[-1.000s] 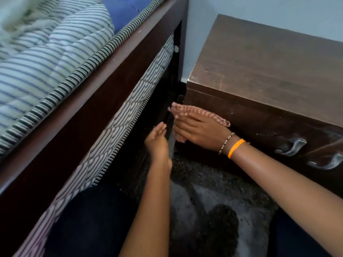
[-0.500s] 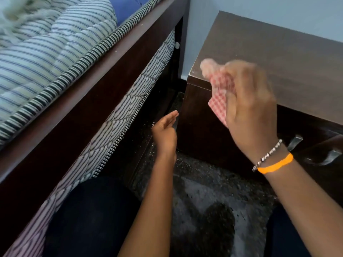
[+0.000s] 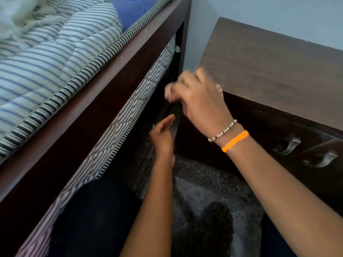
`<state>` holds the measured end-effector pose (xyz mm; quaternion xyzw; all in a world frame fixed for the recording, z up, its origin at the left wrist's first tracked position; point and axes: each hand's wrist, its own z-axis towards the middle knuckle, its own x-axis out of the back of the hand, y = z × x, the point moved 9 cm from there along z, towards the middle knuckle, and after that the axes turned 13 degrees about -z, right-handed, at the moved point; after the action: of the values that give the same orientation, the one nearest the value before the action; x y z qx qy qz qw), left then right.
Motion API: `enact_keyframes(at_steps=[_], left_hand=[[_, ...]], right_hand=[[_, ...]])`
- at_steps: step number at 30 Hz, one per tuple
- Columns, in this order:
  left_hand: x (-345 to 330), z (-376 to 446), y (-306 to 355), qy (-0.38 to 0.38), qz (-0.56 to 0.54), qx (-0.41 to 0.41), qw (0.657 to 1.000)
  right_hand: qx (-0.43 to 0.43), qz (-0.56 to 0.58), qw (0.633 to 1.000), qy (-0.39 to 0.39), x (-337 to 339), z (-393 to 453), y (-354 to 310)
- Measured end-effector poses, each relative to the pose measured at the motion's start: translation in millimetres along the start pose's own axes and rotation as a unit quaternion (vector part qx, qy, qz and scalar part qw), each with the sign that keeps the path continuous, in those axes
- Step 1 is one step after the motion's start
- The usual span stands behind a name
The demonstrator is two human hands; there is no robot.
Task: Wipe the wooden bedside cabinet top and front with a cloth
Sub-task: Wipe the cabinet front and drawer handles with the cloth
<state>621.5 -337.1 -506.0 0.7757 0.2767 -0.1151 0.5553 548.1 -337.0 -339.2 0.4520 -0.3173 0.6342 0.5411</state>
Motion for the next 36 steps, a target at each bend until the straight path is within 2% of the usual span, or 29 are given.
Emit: enact_keyframes(at_steps=[2, 4, 6, 8, 11, 15, 17, 19, 23, 26, 30, 33, 36], left_hand=[[9, 5, -1, 0.032, -0.033, 0.006, 0.999], [11, 7, -4, 0.038, -0.017, 0.003, 0.999], [7, 6, -7, 0.022, 0.014, -0.007, 1.000], [1, 4, -7, 0.001, 0.040, -0.012, 0.999], [-8, 3, -4, -0.030, 0.062, -0.030, 0.997], [-23, 0, -1, -0.087, 0.062, -0.050, 0.993], [-26, -1, 2, -0.093, 0.061, -0.054, 0.992], [-25, 1, 2, -0.088, 0.067, -0.050, 0.993], [-23, -2, -1, -0.073, 0.059, -0.022, 0.995], [-20, -14, 5, -0.040, 0.039, -0.018, 0.998], [-13, -10, 2, -0.043, 0.047, -0.018, 0.998], [-11, -2, -3, -0.051, 0.048, -0.019, 0.997], [-17, -2, -2, -0.063, 0.043, -0.039, 0.996]], right_hand=[[0.067, -0.042, 0.996, -0.045, -23, -36, -7], [0.091, -0.080, 0.991, -0.054, -37, -71, 0], [0.072, -0.083, 0.994, 0.008, -26, -94, 13], [0.052, -0.084, 0.988, 0.120, 1, -110, 22], [0.000, -0.127, 0.955, 0.267, 33, -121, 33], [-0.120, -0.101, 0.931, 0.330, 40, -105, 57], [-0.190, -0.073, 0.924, 0.323, 41, -93, 59], [-0.243, -0.049, 0.928, 0.279, 38, -77, 50], [-0.279, -0.029, 0.937, 0.210, 31, -40, 24], [-0.234, -0.030, 0.958, 0.166, 29, -11, 7], [-0.123, 0.079, 0.985, 0.089, 8, -10, -12], [-0.093, 0.037, 0.987, 0.128, -3, -59, -13], [-0.104, -0.020, 0.966, 0.234, 0, -108, 6]])
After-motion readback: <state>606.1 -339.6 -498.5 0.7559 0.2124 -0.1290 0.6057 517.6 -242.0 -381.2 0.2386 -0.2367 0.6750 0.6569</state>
